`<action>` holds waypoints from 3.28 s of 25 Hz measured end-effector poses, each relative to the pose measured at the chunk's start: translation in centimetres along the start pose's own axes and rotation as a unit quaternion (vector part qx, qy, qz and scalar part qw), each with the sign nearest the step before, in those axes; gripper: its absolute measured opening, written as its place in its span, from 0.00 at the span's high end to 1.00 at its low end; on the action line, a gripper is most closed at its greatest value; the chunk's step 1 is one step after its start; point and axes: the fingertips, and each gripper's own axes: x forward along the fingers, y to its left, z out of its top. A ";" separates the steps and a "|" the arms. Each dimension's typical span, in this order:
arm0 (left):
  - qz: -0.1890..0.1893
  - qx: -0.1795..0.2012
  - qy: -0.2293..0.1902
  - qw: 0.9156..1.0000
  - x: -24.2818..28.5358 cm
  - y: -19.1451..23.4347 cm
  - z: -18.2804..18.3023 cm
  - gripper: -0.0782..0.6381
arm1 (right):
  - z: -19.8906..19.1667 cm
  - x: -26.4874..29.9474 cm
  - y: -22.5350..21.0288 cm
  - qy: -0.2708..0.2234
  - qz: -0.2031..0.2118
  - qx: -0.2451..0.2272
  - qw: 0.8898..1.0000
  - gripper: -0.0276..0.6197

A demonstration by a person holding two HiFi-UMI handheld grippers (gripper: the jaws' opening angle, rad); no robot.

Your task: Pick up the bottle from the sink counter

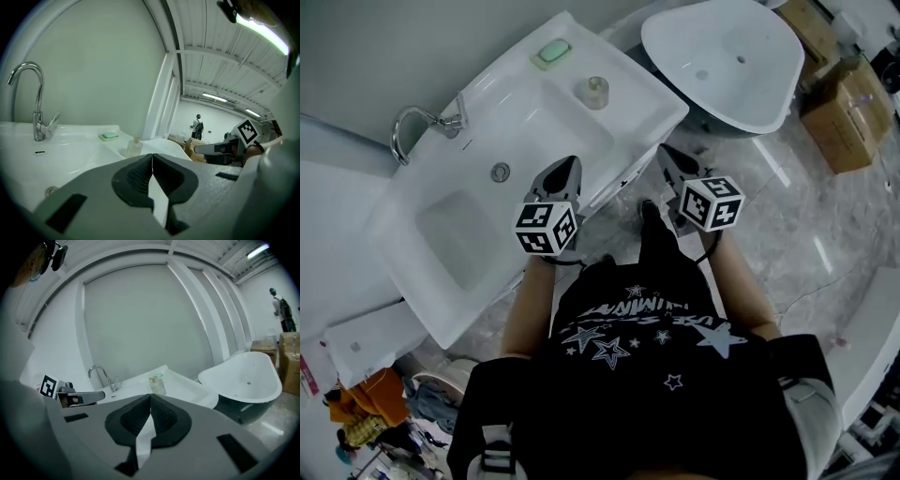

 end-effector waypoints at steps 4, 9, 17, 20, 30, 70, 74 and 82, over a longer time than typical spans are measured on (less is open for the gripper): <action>0.001 -0.003 -0.018 1.000 3.5 0.3 1.6 0.87 | 2.5 3.6 -2.2 0.007 0.033 -0.012 0.999 0.95; 0.019 -0.019 -0.013 1.000 6.9 0.1 1.7 0.64 | 4.7 7.2 -4.5 0.022 0.083 -0.024 0.996 0.95; 0.081 -0.001 -0.020 0.997 12.6 1.1 1.6 0.37 | 6.2 11.5 -8.3 0.053 0.126 -0.029 0.990 0.95; 0.108 0.000 -0.004 0.994 14.6 1.9 0.9 0.34 | 6.4 12.6 -9.5 0.063 0.135 -0.025 0.989 0.95; 0.176 -0.008 0.027 0.984 21.2 5.0 -1.1 0.33 | 6.0 15.4 -13.0 0.097 0.156 -0.025 0.983 0.95; 0.230 -0.005 0.083 0.970 27.2 9.1 -2.7 0.39 | 5.0 16.0 -17.9 0.122 0.155 -0.014 0.980 0.95; 0.223 0.002 0.067 0.972 26.6 9.2 -2.2 0.39 | 5.3 15.8 -17.3 0.116 0.150 -0.021 0.982 0.95; 0.192 0.017 0.039 0.980 24.0 8.1 0.5 0.39 | 5.5 15.0 -15.3 0.096 0.136 -0.023 0.986 0.95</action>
